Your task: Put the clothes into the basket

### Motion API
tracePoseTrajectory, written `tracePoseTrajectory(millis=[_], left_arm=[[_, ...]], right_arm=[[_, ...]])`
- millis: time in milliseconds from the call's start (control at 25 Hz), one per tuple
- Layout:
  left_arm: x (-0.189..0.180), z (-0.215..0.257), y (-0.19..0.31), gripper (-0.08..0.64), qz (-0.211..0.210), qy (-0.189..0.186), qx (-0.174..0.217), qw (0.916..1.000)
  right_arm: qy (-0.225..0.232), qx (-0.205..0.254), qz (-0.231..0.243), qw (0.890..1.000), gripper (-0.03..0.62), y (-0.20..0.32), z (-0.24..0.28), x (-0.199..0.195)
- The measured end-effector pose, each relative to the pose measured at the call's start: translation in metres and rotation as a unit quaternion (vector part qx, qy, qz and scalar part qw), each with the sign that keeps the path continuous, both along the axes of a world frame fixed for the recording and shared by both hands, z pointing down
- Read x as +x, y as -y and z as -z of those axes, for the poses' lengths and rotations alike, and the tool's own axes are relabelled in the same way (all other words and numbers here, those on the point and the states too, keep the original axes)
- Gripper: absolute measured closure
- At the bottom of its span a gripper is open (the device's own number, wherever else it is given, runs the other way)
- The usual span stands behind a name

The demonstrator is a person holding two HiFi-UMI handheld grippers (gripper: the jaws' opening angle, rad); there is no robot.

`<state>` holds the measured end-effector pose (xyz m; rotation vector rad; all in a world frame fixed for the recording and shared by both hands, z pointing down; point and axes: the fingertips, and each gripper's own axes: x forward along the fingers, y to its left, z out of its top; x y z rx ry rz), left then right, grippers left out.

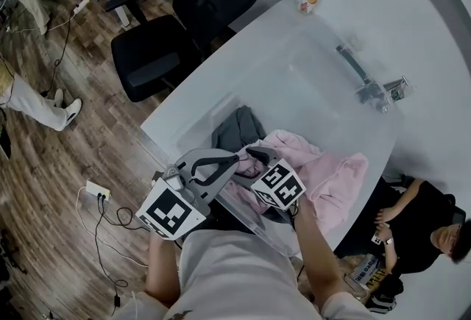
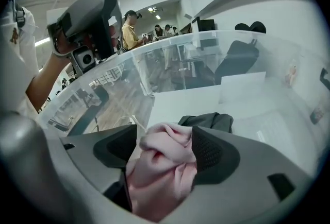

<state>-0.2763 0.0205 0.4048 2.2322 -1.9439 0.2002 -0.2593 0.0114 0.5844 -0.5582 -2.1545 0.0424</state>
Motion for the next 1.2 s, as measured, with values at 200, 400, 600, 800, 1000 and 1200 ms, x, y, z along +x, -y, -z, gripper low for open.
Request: tracePoseTrajectory(millis=[200,400,600,800,1000,1200], left_arm=[[0.003,0.0,-0.004,0.555,-0.006,0.007,-0.001,1.0],[0.005,0.001,-0.007,0.555,-0.007,0.012,0.0,0.9999],[0.005,0.006,-0.011,0.555,0.002,0.005,0.013,0.9999],[0.006,0.018,-0.016,0.555,0.011,-0.002,0.03,0.9995],[0.008,0.039,-0.018,0.555,0.015,-0.002,0.063,0.9979],[0.017,0.06,-0.022,0.555,0.009,-0.003,0.088,0.996]], right_arm=[[0.023,0.016,0.01,1.0,0.265,-0.004,0.01,-0.006],[0.043,0.015,0.009,0.999,0.265,-0.007,0.022,-0.007],[0.109,0.033,-0.001,0.993,0.265,-0.001,0.055,-0.012],[0.208,0.017,-0.025,0.978,0.297,0.002,0.116,-0.014],[0.307,-0.016,-0.061,0.95,0.453,0.009,0.183,-0.006],[0.375,-0.045,-0.086,0.922,0.56,0.011,0.235,0.015]])
